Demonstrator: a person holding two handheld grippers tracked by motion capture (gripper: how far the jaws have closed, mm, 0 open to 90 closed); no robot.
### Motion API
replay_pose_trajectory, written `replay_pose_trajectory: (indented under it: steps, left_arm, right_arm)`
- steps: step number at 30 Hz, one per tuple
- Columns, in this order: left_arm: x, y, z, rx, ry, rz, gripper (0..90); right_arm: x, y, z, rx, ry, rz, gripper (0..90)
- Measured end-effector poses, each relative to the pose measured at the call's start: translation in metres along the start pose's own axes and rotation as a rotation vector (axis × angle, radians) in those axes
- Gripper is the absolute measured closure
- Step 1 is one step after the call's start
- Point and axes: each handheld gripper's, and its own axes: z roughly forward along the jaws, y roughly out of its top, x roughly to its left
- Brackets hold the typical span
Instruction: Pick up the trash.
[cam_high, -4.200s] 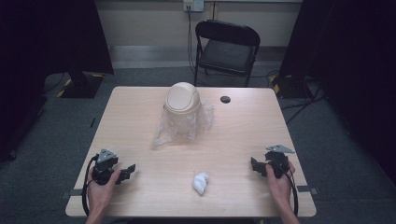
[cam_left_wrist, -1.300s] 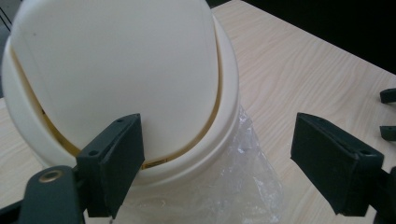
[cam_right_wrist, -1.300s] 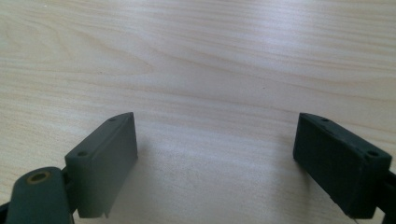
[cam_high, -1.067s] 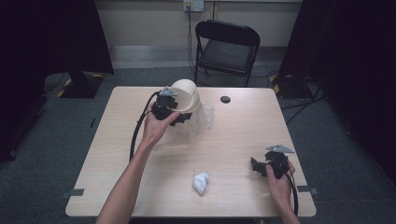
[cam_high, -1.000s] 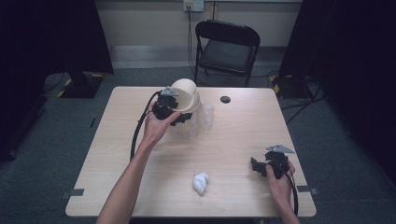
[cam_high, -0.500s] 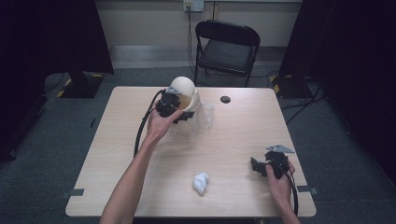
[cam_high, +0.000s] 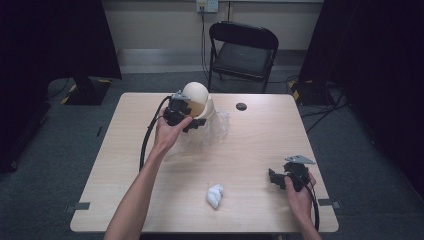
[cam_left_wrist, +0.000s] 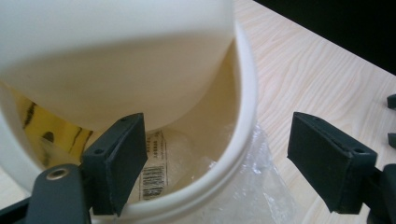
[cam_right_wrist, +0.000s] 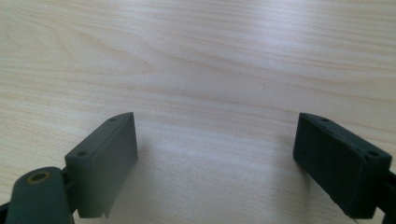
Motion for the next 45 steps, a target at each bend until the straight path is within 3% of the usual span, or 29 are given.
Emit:
replay_pose_trajectory:
  steps: [4,15,18,23,26,40,45]
  left_arm:
    - [-0.003,0.003,-0.011,-0.022,0.000,0.000,19.6]
    - [-0.010,-0.011,-0.033,-0.044,0.013,-0.022,19.7]
    - [-0.012,-0.014,-0.037,-0.055,-0.032,-0.031,20.0]
    - [-0.022,-0.024,-0.045,-0.038,0.038,0.011,20.3]
    - [-0.029,-0.031,-0.050,-0.057,0.000,0.003,20.1]
    - [-0.054,-0.062,-0.067,-0.057,-0.032,-0.017,20.2]
    - [-0.059,-0.077,-0.066,-0.022,-0.028,-0.012,20.2]
  right_arm:
    - [0.000,0.000,0.000,0.000,0.000,-0.001,12.9]
    - [0.000,0.000,0.000,0.000,0.000,0.000,12.9]
    - [0.000,0.000,0.000,0.000,0.000,0.000,12.9]
    - [0.000,0.000,0.000,0.000,0.000,0.000,12.9]
    - [0.000,0.000,0.000,0.000,0.000,0.000,12.9]
    - [0.000,0.000,0.000,-0.001,0.000,0.002,12.9]
    - [0.000,0.000,0.000,0.000,0.000,0.000,12.9]
